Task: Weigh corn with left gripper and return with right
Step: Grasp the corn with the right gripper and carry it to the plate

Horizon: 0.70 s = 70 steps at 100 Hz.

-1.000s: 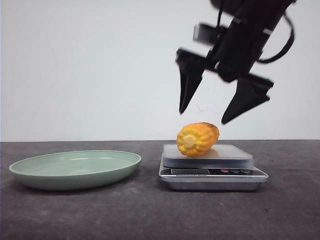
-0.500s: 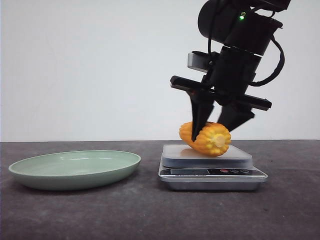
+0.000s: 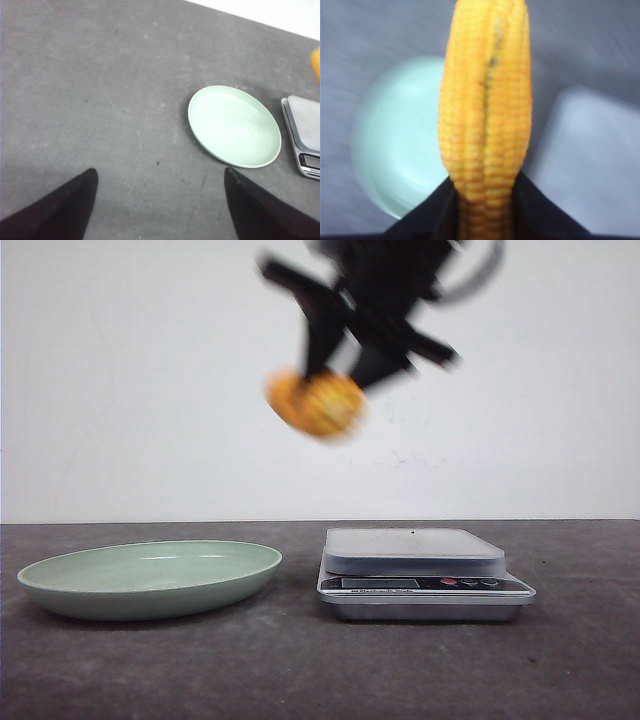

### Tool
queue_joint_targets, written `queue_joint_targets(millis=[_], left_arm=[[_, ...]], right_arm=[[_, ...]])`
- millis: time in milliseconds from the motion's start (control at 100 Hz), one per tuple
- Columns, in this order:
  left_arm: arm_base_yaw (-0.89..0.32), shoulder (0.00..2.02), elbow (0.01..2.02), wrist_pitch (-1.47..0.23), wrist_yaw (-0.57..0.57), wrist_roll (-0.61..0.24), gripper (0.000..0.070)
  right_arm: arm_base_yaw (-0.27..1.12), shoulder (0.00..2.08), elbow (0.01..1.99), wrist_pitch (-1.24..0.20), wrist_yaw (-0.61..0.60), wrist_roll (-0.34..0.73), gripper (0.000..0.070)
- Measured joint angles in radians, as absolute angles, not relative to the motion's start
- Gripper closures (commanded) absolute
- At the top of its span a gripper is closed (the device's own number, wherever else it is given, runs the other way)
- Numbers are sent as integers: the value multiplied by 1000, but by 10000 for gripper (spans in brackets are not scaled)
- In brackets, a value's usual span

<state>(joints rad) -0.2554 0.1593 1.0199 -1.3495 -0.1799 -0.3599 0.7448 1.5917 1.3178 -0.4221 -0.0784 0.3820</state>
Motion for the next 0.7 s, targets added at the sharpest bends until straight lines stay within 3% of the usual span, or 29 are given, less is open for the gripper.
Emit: queue_joint_targets(millis=[280, 700], left_arm=[[-255, 159, 1020, -1341, -180, -359, 231], [-255, 159, 1020, -1342, -180, -359, 231]], right_arm=[[904, 1777, 1495, -415, -54, 383, 700], [907, 2066, 1554, -409, -28, 447, 700]])
